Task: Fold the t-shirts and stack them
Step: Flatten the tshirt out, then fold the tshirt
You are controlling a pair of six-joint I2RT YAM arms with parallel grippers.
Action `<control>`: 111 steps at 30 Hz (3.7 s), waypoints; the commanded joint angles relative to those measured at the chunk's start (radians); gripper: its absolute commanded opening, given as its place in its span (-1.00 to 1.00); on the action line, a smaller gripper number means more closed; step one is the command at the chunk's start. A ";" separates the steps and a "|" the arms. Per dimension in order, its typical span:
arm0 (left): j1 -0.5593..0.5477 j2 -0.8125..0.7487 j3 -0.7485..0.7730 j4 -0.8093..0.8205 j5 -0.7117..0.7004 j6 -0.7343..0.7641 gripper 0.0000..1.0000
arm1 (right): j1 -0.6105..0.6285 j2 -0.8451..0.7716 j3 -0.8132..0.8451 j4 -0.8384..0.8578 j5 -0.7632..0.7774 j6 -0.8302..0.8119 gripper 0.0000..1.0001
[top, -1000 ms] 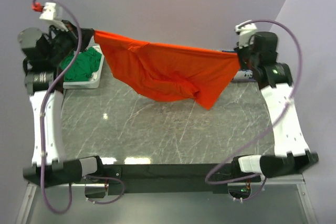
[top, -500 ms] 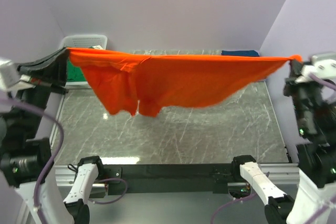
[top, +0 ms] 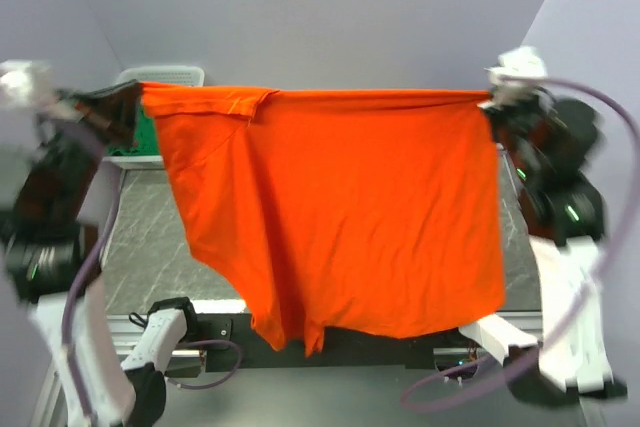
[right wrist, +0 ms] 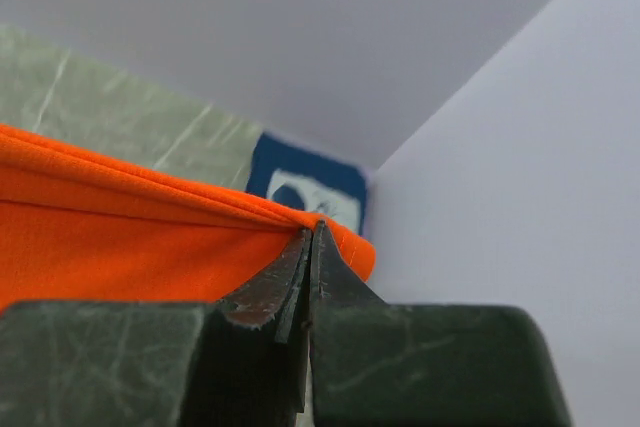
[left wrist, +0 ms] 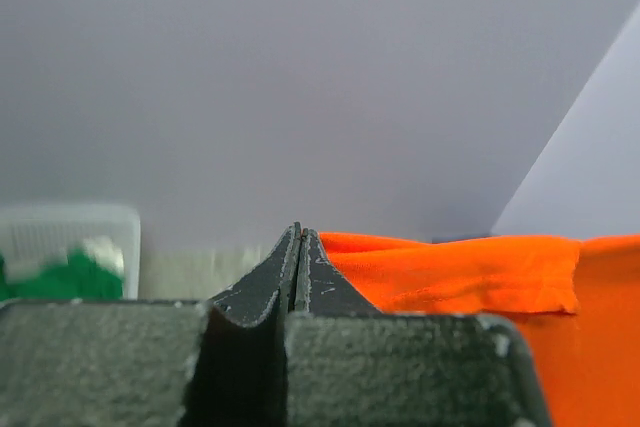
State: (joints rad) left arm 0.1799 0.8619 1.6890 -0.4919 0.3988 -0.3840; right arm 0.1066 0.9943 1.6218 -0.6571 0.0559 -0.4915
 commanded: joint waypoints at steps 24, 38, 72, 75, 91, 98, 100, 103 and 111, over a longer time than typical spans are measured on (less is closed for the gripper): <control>-0.099 1.088 -0.189 0.408 -0.061 -0.050 -0.99 | 0.074 0.948 -0.099 0.398 0.070 -0.104 -1.00; -0.119 1.136 -0.099 0.414 -0.055 -0.107 -0.99 | 0.051 1.133 0.158 0.358 0.137 -0.120 -1.00; -0.123 0.768 -0.534 0.206 -0.032 0.197 0.31 | -0.038 1.110 0.246 -0.137 -0.234 -0.225 -0.02; -0.123 0.887 -0.454 0.191 -0.031 0.209 0.29 | -0.022 1.232 0.403 -0.211 -0.217 -0.174 -0.12; -0.171 1.095 -0.387 0.035 -0.196 0.309 -0.04 | 0.041 1.360 0.378 -0.190 -0.078 -0.142 -0.38; -0.163 1.276 -0.161 -0.028 -0.313 0.355 -0.99 | 0.044 1.405 0.423 -0.193 -0.027 -0.110 -0.39; -0.160 1.330 -0.054 -0.043 -0.331 0.367 -0.99 | 0.044 1.419 0.458 -0.196 -0.015 -0.091 -0.39; -0.152 1.399 0.085 -0.062 -0.354 0.373 -0.99 | 0.050 1.446 0.498 -0.185 0.022 -0.062 -0.38; -0.138 1.330 0.151 -0.085 -0.210 0.448 -0.14 | 0.050 1.324 0.515 -0.144 -0.021 0.016 0.01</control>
State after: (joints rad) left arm 0.0246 2.2986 1.8671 -0.5667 0.1173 0.0151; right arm 0.1547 2.4241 2.1204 -0.8227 0.0566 -0.5182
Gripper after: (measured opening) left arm 0.365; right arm 0.481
